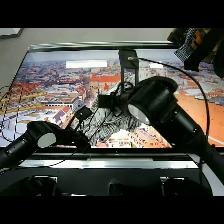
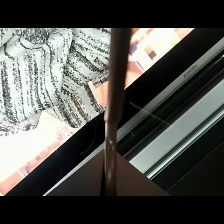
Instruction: Fold the clothes and pants, and hang the long-sleeved shirts on hangers.
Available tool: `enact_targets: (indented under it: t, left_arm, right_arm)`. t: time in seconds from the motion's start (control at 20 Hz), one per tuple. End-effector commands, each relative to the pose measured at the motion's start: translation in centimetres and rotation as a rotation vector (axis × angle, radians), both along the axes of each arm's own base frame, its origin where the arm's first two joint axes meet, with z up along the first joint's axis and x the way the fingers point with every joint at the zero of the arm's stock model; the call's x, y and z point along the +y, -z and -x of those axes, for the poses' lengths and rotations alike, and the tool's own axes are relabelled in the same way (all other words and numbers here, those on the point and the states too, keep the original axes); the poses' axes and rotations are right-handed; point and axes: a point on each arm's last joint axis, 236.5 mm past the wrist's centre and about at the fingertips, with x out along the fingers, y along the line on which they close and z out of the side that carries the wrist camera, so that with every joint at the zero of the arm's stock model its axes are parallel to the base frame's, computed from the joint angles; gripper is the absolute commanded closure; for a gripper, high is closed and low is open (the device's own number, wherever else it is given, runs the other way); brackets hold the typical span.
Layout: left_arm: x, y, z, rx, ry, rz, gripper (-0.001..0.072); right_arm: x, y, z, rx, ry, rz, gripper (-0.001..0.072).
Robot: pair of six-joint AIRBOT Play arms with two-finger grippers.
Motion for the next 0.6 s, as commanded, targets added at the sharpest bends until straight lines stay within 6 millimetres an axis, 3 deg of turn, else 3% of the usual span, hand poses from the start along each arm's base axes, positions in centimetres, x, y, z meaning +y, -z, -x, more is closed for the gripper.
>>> enact_targets:
  t: [0.0,0.15,0.35,0.55]
  left_arm:
    - [-0.4,-0.3,-0.5,-0.022,-0.007,0.019,0.0691]
    - [-0.4,-0.3,-0.5,-0.023,-0.007,0.019,0.0691]
    - [-0.8,-0.5,-1.0,-0.042,-0.012,0.035,0.0691]
    - [-0.8,-0.5,-1.1,-0.045,-0.013,0.037,0.0691]
  right_arm:
    - [1.2,-0.3,-0.3,-0.013,-0.016,-0.043,0.0681]
    - [2.5,-0.9,-0.2,-0.022,-0.037,-0.098,0.0681]
    - [1.4,0.1,1.0,0.026,-0.065,-0.030,0.0662]
    - [0.3,-1.2,0.9,-0.023,-0.076,-0.007,0.0452]
